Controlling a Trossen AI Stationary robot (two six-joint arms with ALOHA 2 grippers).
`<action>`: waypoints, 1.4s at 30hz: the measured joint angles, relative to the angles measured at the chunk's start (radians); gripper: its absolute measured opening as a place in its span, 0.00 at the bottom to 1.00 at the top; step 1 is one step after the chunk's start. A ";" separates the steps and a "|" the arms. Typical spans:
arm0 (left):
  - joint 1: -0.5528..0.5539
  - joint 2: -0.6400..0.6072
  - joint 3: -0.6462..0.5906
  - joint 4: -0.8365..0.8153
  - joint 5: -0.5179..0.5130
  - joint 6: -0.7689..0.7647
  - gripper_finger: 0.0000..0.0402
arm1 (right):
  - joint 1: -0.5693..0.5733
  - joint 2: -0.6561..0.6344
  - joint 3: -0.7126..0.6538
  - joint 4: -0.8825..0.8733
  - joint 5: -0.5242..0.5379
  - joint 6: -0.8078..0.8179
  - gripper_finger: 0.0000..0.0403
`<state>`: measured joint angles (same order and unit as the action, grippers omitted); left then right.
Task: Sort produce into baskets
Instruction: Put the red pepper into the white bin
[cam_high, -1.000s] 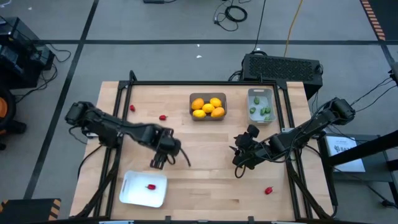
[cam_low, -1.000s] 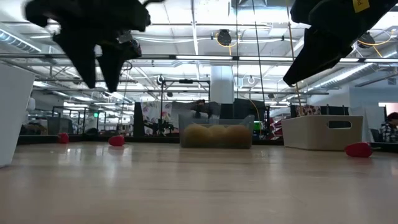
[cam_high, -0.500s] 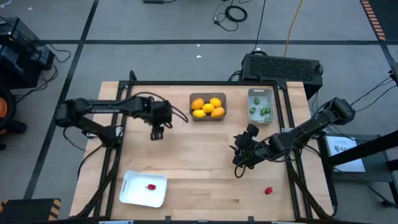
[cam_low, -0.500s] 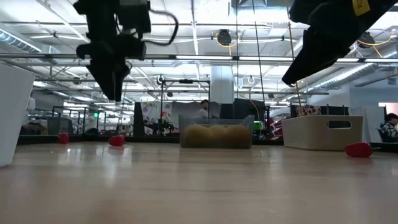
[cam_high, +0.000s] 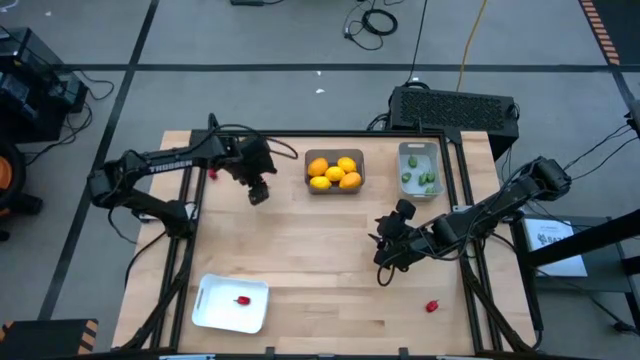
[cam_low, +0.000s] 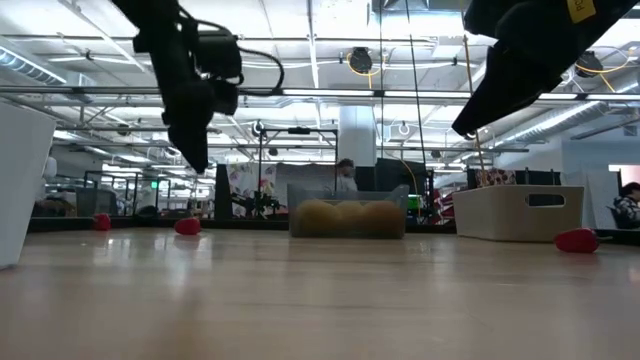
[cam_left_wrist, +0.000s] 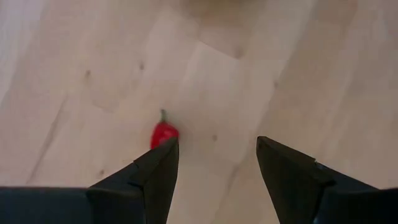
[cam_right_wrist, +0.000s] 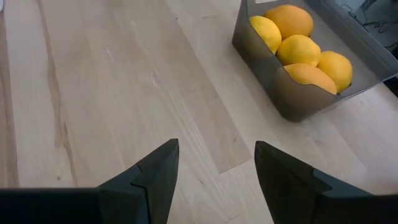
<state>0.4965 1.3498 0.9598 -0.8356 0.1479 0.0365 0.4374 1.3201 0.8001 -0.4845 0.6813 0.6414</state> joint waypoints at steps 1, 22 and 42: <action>0.014 0.002 -0.010 0.015 0.002 -0.005 0.56 | 0.000 0.000 0.000 0.000 0.000 -0.004 0.50; 0.058 0.213 -0.103 0.157 -0.087 0.452 0.56 | 0.000 0.000 0.000 -0.005 -0.001 -0.051 0.50; 0.057 0.300 -0.099 0.156 -0.097 0.475 0.31 | 0.000 0.000 0.000 -0.005 -0.001 -0.043 0.50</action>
<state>0.5537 1.6493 0.8607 -0.6792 0.0513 0.5114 0.4374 1.3202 0.8001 -0.4896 0.6804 0.5989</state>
